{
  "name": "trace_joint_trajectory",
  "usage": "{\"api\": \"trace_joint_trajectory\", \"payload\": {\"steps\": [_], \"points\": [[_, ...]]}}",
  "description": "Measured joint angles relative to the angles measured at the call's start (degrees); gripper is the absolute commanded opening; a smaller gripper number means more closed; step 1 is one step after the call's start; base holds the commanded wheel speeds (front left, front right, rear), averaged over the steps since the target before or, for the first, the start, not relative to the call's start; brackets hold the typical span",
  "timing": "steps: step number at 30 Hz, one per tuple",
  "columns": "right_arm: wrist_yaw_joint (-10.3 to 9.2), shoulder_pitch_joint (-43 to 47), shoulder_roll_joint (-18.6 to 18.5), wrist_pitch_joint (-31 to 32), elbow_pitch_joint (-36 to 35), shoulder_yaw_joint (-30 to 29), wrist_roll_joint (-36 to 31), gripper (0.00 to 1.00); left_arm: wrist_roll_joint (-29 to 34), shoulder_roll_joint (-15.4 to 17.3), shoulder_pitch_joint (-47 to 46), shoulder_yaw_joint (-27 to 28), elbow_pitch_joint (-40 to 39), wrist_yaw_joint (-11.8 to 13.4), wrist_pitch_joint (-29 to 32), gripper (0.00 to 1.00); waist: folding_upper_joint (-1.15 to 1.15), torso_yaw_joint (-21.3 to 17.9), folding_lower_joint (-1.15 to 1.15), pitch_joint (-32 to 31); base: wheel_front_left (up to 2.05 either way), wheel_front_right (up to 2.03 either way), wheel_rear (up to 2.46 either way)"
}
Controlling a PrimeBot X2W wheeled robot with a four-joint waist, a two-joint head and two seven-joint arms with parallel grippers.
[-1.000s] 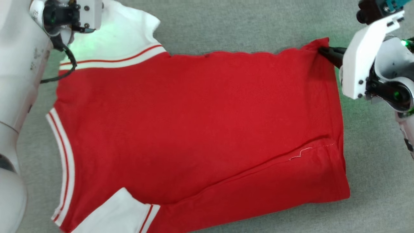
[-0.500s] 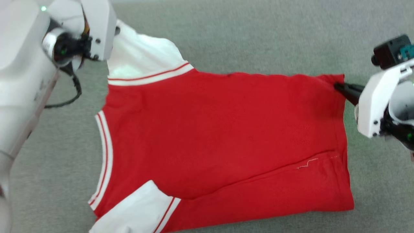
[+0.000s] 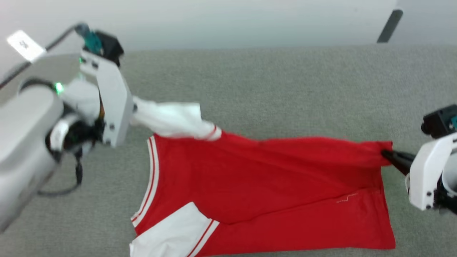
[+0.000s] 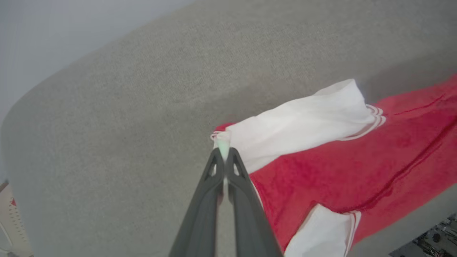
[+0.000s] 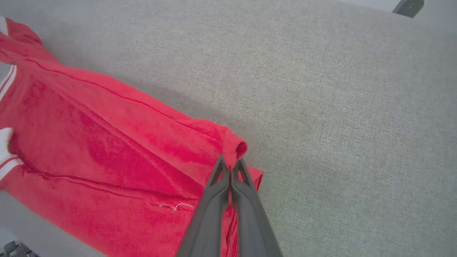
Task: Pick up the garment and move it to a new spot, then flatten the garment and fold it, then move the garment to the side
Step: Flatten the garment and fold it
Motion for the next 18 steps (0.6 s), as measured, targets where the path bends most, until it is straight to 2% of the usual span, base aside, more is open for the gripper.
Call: {"api": "trace_joint_trajectory", "payload": {"steps": [5,9,12,18], "points": [[0.00,6.0,0.9,2.0,-3.5,-3.7,-1.1,0.00,-1.7,5.8,7.5,-0.7,-14.9,7.7,0.8,0.00,0.00,1.5,0.00,-2.0,0.00,0.00,0.00],[0.00,10.4,2.6,4.0,-5.5,-6.0,-1.8,0.00,-3.1,8.0,12.9,-1.5,-23.7,12.6,0.4,0.00,0.00,2.3,0.00,-2.6,0.00,0.00,0.00],[0.00,13.2,4.1,5.8,-6.9,-7.3,-2.7,0.00,-3.9,8.9,15.9,-2.2,-26.7,14.7,-0.1,0.00,0.00,2.3,0.00,-2.7,0.00,0.00,0.00],[0.00,16.8,6.5,9.0,-8.9,-8.7,-4.2,0.00,-5.9,8.9,19.8,-3.1,-28.1,16.7,-0.5,0.00,0.00,1.7,0.00,-2.6,0.00,0.00,0.00]]}}
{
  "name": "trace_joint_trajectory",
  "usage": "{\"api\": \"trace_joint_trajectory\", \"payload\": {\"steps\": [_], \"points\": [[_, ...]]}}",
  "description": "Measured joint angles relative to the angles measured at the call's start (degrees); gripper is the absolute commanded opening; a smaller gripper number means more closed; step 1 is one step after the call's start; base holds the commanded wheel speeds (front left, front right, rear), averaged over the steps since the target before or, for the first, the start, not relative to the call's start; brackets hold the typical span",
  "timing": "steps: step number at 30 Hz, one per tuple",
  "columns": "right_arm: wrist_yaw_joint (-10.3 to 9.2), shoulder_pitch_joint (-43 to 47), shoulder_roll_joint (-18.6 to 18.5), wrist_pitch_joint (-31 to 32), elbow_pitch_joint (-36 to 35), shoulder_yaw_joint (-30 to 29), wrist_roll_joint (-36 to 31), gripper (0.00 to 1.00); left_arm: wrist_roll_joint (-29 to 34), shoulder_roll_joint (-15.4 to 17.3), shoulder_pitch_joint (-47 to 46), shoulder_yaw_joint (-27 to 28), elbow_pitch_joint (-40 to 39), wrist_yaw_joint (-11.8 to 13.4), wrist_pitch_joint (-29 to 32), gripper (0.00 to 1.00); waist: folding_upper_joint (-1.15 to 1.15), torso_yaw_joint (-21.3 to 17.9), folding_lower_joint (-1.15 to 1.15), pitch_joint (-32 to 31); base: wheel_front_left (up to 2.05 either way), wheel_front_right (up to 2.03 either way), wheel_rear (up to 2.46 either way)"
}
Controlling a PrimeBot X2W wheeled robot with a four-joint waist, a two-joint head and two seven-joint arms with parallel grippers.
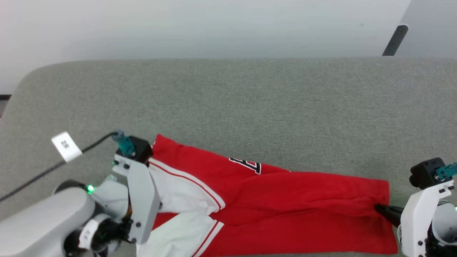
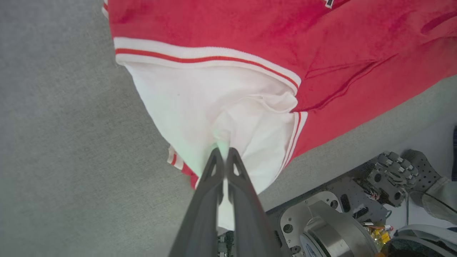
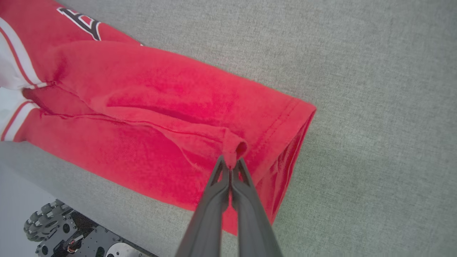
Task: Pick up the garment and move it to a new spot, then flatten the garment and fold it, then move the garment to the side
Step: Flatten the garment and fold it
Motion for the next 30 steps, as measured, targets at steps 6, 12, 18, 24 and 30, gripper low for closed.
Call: {"api": "trace_joint_trajectory", "payload": {"steps": [6,12,18,24,30], "points": [[0.00,1.6,1.3,0.5,-0.7,-1.1,-1.2,0.00,-3.2,-0.7,4.6,-0.4,-0.8,1.7,-1.1,0.00,0.00,-1.1,0.00,-0.2,0.00,0.00,0.00],[0.00,2.9,1.7,0.1,-0.6,-2.0,-2.7,0.00,-4.7,-0.9,8.6,-0.8,-2.3,2.8,-3.1,0.00,0.00,-1.6,0.00,-0.7,0.00,0.00,0.00],[0.00,3.5,2.5,-0.4,-0.5,-2.3,-3.2,0.00,-4.1,-1.4,10.0,-1.2,-2.6,2.5,-5.6,0.00,0.00,-1.3,0.00,-1.0,0.00,0.00,0.00],[0.00,3.6,2.8,-1.1,-0.2,-2.4,-3.7,0.74,-2.7,-2.0,10.7,-1.1,-2.0,1.2,-8.5,0.35,0.00,-1.1,0.00,-1.5,0.00,0.00,0.00],[0.00,4.3,3.3,-1.2,-0.9,-2.9,-3.8,1.00,-2.1,-1.3,10.9,0.2,-1.5,0.8,-11.6,0.76,0.00,-1.1,0.00,-2.3,0.00,0.00,0.00]]}}
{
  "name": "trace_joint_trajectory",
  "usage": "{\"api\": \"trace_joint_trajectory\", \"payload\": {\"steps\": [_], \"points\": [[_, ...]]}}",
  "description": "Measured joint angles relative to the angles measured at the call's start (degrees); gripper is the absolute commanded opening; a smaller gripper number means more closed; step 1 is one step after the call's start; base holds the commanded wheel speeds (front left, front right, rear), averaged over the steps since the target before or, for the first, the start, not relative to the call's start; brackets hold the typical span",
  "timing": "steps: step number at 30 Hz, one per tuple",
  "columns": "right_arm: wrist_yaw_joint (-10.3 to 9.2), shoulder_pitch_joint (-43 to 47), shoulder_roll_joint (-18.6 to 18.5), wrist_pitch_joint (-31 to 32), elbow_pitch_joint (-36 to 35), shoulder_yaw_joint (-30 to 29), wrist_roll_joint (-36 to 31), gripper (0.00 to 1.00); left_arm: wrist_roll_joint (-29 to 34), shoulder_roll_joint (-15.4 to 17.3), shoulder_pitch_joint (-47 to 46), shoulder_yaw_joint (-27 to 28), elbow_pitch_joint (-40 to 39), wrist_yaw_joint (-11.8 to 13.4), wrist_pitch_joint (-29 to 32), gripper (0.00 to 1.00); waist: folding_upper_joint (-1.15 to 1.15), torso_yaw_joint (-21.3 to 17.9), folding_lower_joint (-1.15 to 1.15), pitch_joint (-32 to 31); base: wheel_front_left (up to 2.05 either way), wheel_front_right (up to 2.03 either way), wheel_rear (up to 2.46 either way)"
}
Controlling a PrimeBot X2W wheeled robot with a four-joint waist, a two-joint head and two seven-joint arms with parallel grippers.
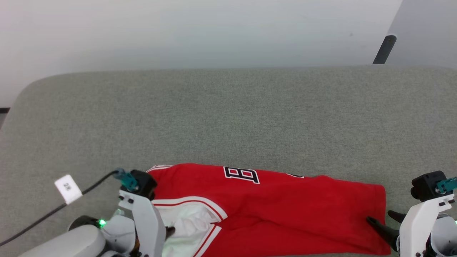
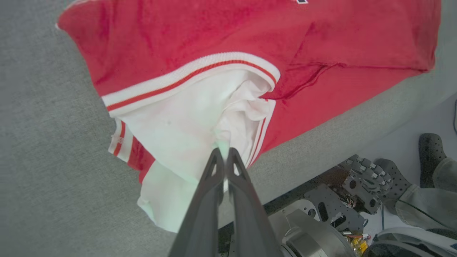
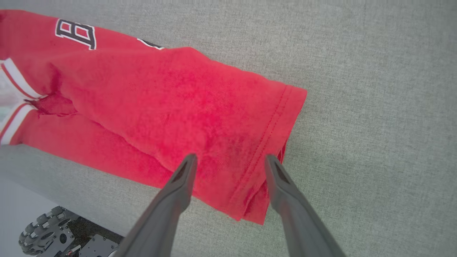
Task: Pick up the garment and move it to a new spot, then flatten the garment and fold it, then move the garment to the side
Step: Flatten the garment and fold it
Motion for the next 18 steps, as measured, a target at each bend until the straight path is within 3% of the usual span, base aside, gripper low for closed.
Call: {"api": "trace_joint_trajectory", "payload": {"steps": [2,6,7,18], "points": [[0.00,0.2,0.1,0.0,-0.7,-0.1,0.0,1.00,0.0,0.5,0.2,0.5,-0.2,0.0,-0.9,0.73,0.00,0.0,0.00,-0.4,0.00,0.00,0.00],[0.00,0.6,1.1,-1.1,-2.3,-1.5,-0.5,1.00,0.9,1.3,1.3,1.7,-0.7,0.4,-4.5,0.98,0.00,-0.1,0.00,-1.2,0.00,0.00,0.00],[0.00,1.0,1.3,-1.8,-2.8,-1.9,-0.9,1.00,1.5,1.5,1.5,2.0,-0.7,0.4,-5.7,1.00,0.00,-0.2,0.00,-1.4,0.00,0.00,0.00],[0.00,4.5,4.5,-11.1,-2.8,-6.4,-2.7,1.00,4.1,1.5,7.8,5.1,1.0,0.5,-21.7,1.00,0.00,0.1,0.00,-1.7,0.00,0.00,0.00]]}}
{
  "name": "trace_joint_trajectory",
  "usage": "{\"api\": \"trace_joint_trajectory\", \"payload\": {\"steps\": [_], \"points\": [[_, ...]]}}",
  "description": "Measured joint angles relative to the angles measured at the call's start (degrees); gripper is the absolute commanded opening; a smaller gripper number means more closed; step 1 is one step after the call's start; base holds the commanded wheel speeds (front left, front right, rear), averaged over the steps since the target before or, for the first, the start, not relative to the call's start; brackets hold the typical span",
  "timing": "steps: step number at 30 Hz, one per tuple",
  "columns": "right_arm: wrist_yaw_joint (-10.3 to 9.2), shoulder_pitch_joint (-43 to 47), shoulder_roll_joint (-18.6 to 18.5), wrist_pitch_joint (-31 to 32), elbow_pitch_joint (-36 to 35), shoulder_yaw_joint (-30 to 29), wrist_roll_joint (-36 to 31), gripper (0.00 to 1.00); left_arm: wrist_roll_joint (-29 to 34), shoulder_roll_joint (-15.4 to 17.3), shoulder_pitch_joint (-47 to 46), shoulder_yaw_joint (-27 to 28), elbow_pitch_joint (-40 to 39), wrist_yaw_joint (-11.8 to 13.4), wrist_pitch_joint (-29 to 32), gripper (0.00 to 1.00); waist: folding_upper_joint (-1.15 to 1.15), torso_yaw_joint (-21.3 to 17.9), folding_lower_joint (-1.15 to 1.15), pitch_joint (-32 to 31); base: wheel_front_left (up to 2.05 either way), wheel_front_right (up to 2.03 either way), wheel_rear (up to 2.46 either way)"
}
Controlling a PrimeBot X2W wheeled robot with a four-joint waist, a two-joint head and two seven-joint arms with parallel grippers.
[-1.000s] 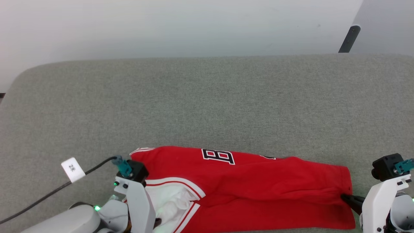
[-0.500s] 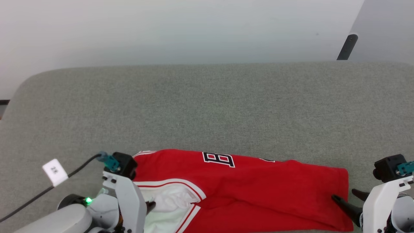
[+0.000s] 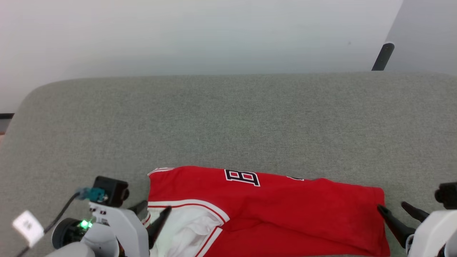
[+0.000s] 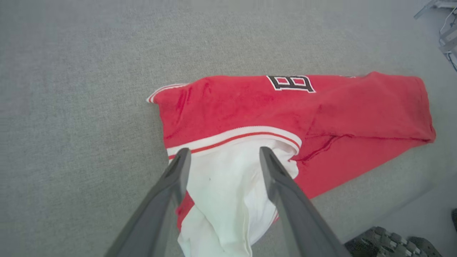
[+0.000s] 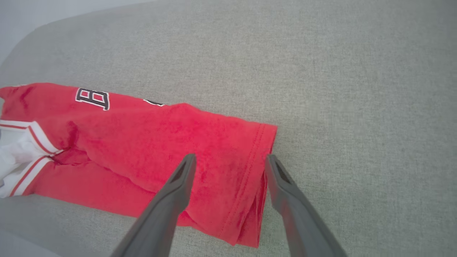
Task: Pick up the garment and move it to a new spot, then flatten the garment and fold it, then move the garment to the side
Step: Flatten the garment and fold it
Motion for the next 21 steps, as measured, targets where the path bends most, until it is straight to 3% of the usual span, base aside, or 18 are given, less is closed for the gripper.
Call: {"api": "trace_joint_trajectory", "payload": {"steps": [12,21], "points": [[-0.01,0.7,1.4,0.0,4.9,-5.0,-0.3,1.00,3.6,-3.6,5.6,4.8,6.1,0.4,-20.1,1.00,0.00,1.1,0.00,2.1,0.00,0.00,0.00],[-0.01,-0.9,1.6,2.4,7.5,-5.8,-0.3,1.00,7.0,-8.3,10.3,13.5,10.2,-0.6,-23.5,1.00,0.00,2.1,0.00,4.9,0.00,0.00,0.00]]}}
